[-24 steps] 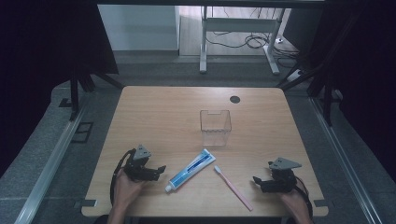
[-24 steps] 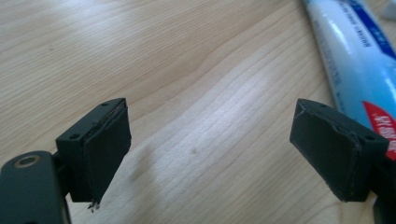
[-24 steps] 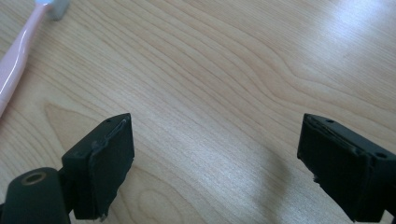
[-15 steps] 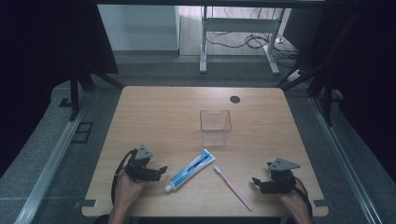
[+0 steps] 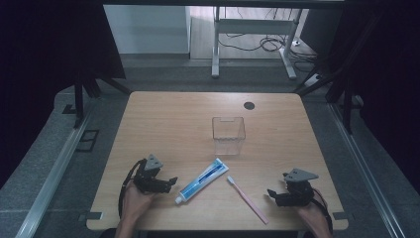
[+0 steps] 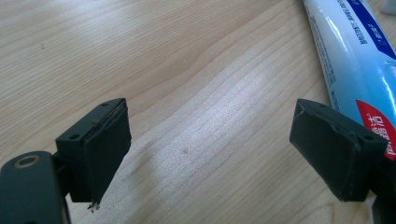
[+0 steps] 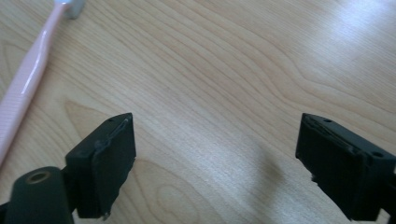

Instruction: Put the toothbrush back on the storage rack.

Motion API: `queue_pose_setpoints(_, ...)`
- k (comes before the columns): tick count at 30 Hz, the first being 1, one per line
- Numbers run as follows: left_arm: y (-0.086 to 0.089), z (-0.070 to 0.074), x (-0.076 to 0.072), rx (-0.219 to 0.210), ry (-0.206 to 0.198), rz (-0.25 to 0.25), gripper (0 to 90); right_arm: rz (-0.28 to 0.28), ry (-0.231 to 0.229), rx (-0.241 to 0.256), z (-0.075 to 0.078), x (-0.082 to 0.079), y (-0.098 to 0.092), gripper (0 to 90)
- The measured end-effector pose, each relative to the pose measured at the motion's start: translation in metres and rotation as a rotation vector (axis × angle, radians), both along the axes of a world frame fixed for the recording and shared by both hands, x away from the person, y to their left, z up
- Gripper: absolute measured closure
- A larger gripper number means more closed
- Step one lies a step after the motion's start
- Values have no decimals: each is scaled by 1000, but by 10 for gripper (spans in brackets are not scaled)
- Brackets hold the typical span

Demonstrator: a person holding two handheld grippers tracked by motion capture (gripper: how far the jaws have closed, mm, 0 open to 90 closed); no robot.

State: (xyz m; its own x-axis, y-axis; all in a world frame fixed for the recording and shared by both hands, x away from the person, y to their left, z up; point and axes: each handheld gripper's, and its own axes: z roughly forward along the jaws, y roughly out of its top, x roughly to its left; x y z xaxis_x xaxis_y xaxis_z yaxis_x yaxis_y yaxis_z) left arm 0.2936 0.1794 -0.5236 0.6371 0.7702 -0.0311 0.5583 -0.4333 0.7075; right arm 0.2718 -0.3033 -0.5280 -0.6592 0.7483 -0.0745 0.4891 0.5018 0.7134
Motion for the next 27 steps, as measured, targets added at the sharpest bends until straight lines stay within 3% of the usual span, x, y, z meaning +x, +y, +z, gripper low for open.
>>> queue_pose_setpoints(4, 0, 0, 0, 2, -2, -4, 126, 5, 23, 18, 1, 0, 3, 131)
queue_pose_setpoints(13, -1, -1, 0, 2, -1, -8, 126, 17, -3, 32, 9, -4, 10, 144)
queue_pose_setpoints(17, -1, -1, 0, 6, -1, -10, 127, 31, 15, 54, 13, -5, 12, 270)
queue_pose_setpoints(23, -1, 0, 0, 9, -2, -13, 127, 48, 48, 64, 17, -6, 16, 378)
queue_pose_setpoints(27, -2, -1, 0, 11, -1, -16, 127, 78, 65, 75, 22, -8, 24, 550)
